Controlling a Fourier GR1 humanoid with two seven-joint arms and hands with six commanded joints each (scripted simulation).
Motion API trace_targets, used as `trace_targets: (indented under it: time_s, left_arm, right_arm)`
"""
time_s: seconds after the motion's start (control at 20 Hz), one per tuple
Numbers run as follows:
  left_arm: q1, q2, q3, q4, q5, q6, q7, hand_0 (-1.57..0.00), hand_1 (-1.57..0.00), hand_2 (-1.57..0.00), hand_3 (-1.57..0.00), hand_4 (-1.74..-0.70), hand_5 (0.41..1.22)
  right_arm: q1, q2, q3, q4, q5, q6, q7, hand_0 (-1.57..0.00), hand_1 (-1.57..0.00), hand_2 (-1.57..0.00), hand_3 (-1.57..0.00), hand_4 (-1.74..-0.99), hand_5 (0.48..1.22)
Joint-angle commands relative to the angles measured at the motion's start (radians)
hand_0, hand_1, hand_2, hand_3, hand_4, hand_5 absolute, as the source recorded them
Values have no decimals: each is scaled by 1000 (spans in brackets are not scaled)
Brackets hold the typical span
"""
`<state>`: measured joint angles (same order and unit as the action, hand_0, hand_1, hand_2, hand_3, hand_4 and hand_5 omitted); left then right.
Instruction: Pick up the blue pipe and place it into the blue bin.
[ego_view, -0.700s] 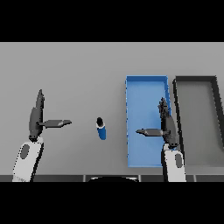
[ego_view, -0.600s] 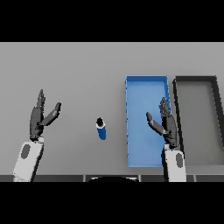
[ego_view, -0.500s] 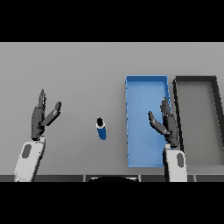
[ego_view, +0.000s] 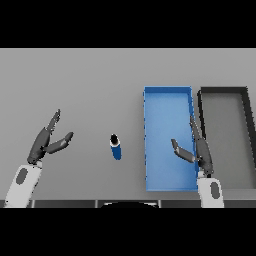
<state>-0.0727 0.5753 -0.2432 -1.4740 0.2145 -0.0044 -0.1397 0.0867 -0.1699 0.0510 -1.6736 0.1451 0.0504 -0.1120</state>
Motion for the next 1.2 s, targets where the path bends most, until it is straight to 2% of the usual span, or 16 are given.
trace_targets:
  time_s: [0.0, 0.2, 0.3, 0.35, 0.5, 0.6, 0.7, 0.8, 0.85, 0.9, 1.05, 1.15]
  left_arm:
    - [13, 10, -6, -14, 8, -27, -25, 1, 1, 1, 1, -966, 594]
    - [62, 71, -58, -104, 8, -114, -4, 1, 1, 1, 1, -1026, 549]
    - [63, 55, -106, -138, 3, -145, 22, 1, 1, 1, 1, -1071, 522]
    - [62, 44, -134, -151, 2, -165, 48, 1, 1, 1, 1, -1095, 510]
    - [64, 15, -199, -177, -49, -164, 91, 1, 1, 1, 1, -1132, 475]
    - [53, -13, -235, -172, -75, -170, 112, 1, 1, 1, 1, -1138, 455]
    - [39, -65, -268, -146, -99, -164, 127, 1, 1, 1, 1, -1144, 452]
    - [18, -106, -282, -112, -110, -164, 102, 1, 1, 1, 1, -1147, 452]
    - [10, -118, -287, -102, -123, -159, 84, 1, 1, 1, 1, -1151, 456]
    - [3, -134, -292, -89, -131, -154, 72, 1, 1, 1, 1, -1154, 459]
    - [-56, -217, -298, -8, -140, -136, 92, 1, 1, 1, 1, -1150, 460]
    - [-79, -252, -308, 26, -153, -131, 82, 1, 1, 1, 1, -1134, 459]
  right_arm:
    - [13, 2, 6, -16, 3, 0, -13, 1, 1, 1, 1, -1197, 621]
    - [11, -11, 6, -15, 4, 10, -14, 1, 1, 1, 1, -1179, 616]
    - [3, -9, 5, -12, 7, 4, 7, 1, 1, 1, 1, -1174, 616]
    - [8, -11, 7, -14, 7, 9, -4, 1, 1, 1, 1, -1173, 616]
    - [17, -13, 1, -21, 0, 10, -2, 1, 1, 1, 1, -1182, 618]
    - [8, 1, 8, -18, 3, 4, 21, 1, 1, 1, 1, -1195, 617]
    - [21, 0, 10, -19, 8, 6, 4, 1, 1, 1, 1, -1205, 618]
    - [28, 0, 10, -28, -3, 14, -5, 1, 1, 1, 1, -1218, 627]
    - [15, -5, 4, -31, -5, 11, 21, 1, 1, 1, 1, -1217, 626]
    - [16, -7, 5, -28, -4, 13, 21, 1, 1, 1, 1, -1214, 624]
    - [15, -4, -1, -31, -13, 13, 33, 1, 1, 1, 1, -1202, 621]
    - [24, 2, 7, -21, 1, 9, 14, 1, 1, 1, 1, -1210, 631]
